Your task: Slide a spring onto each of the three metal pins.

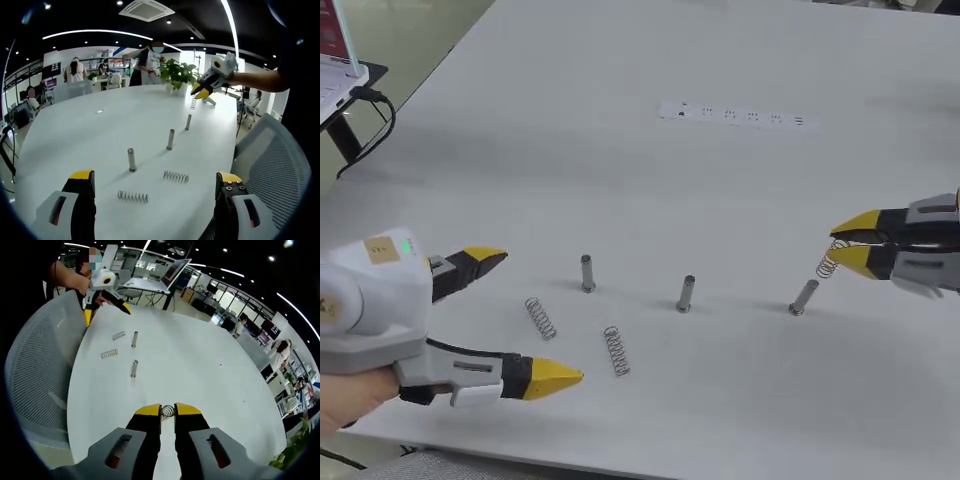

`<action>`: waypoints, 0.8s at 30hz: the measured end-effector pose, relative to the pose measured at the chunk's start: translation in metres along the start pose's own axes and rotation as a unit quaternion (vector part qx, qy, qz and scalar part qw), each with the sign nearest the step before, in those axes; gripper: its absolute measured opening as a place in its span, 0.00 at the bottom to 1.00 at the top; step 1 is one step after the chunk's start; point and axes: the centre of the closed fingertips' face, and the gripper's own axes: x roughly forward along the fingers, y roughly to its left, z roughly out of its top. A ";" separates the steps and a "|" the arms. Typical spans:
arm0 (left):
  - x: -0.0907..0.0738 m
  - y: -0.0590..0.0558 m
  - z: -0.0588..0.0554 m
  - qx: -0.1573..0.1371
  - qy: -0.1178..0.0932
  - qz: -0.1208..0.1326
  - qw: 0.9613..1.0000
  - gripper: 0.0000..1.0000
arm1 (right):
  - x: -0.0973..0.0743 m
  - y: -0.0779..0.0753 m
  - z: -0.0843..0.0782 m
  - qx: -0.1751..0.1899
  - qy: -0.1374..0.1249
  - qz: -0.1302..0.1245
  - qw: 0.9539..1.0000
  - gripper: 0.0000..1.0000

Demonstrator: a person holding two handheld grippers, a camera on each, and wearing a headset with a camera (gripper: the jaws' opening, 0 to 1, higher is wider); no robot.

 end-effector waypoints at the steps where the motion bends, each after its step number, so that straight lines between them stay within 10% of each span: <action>1: 0.000 0.000 0.000 0.001 0.000 0.000 1.000 0.98 | 0.001 0.000 -0.001 0.000 0.000 0.000 1.000 0.06; 24: -0.003 0.002 -0.004 -0.006 0.001 0.002 1.000 0.97 | 0.014 0.004 -0.012 0.014 0.013 0.010 1.000 0.07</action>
